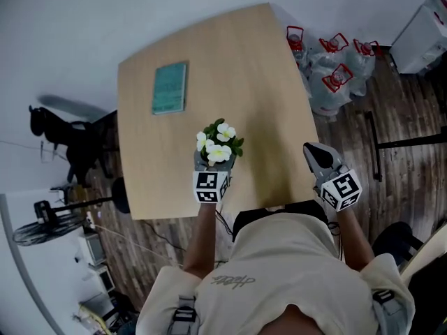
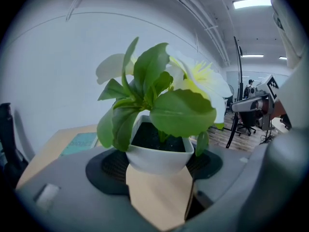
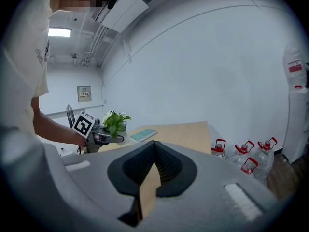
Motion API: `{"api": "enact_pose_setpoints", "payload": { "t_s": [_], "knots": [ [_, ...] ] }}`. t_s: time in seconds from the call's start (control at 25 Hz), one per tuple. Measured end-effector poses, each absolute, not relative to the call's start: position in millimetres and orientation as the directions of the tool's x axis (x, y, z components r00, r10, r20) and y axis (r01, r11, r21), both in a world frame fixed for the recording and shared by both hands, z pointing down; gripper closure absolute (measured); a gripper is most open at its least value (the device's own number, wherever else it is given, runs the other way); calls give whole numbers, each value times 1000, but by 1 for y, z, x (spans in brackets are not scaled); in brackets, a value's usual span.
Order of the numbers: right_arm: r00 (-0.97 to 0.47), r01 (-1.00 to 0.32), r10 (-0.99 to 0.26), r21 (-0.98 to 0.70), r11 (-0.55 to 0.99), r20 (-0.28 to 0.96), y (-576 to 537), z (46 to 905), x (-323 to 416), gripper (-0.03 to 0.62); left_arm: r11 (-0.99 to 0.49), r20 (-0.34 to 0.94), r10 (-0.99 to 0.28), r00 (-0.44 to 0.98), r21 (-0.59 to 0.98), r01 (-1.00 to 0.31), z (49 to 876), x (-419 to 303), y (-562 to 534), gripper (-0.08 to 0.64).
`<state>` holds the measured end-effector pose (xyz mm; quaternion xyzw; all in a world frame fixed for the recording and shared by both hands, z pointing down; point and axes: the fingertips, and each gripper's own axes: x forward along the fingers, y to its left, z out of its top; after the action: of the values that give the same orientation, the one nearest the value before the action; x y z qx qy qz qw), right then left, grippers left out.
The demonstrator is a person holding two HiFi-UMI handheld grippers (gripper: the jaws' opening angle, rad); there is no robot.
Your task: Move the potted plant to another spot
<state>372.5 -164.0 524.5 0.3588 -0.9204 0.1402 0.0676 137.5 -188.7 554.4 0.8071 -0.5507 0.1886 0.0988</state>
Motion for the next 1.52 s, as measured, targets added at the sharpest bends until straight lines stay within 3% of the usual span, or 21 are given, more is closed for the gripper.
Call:
{"api": "enact_pose_setpoints", "payload": {
  "t_s": [0.76,1.52],
  "knots": [
    [-701,-712,-672,-273,646,239,-159,552,487,591,-483,452,-777,438,19,-875,607,297,-227,198],
    [-666,-746,-665,-311,589,337,-168,586,511,591,-491,547,-708,446,73,-868,705,320,-280,198]
  ]
}}
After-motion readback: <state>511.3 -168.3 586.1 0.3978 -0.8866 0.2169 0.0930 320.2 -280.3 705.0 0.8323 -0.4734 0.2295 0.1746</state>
